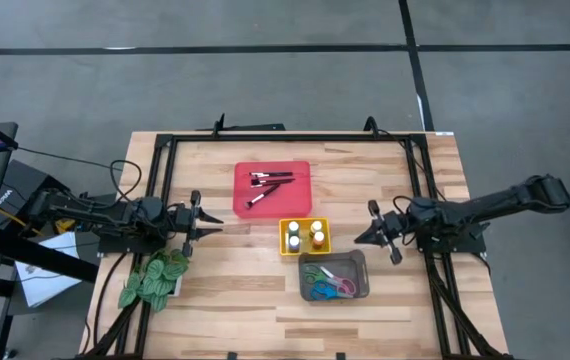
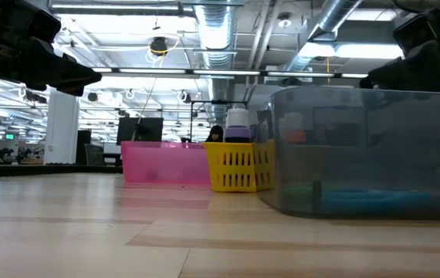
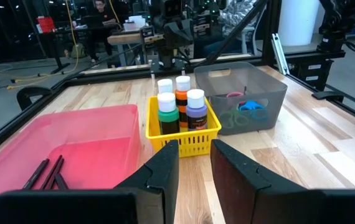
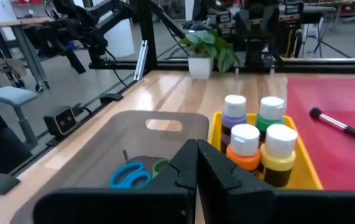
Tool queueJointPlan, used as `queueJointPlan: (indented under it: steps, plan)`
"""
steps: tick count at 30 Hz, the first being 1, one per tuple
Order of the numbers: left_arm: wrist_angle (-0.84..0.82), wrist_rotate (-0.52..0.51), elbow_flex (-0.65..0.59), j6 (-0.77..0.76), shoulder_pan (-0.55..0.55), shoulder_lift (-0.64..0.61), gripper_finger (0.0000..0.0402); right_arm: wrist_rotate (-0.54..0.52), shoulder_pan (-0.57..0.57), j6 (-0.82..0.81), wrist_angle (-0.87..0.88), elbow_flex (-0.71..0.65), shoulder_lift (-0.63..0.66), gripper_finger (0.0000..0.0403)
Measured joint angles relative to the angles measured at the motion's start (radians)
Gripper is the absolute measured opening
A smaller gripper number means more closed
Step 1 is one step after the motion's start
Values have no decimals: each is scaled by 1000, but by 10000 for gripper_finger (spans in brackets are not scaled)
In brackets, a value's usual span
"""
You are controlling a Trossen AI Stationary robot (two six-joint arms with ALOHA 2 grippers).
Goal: Pick & Place Paint Supplies
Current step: Return to Home Position
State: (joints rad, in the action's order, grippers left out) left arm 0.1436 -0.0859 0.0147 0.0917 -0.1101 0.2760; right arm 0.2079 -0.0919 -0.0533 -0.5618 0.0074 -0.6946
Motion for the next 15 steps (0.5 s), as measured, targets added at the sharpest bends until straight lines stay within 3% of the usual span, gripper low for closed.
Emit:
queueJointPlan:
  steps: [9, 15]
  plan:
    - [0, 1, 0, 0, 0, 0, 85, 0, 43, 40, 281, 0, 258, 0]
    - [0, 4, 0, 0, 0, 0, 85, -53, 65, 63, 516, 0, 501, 0]
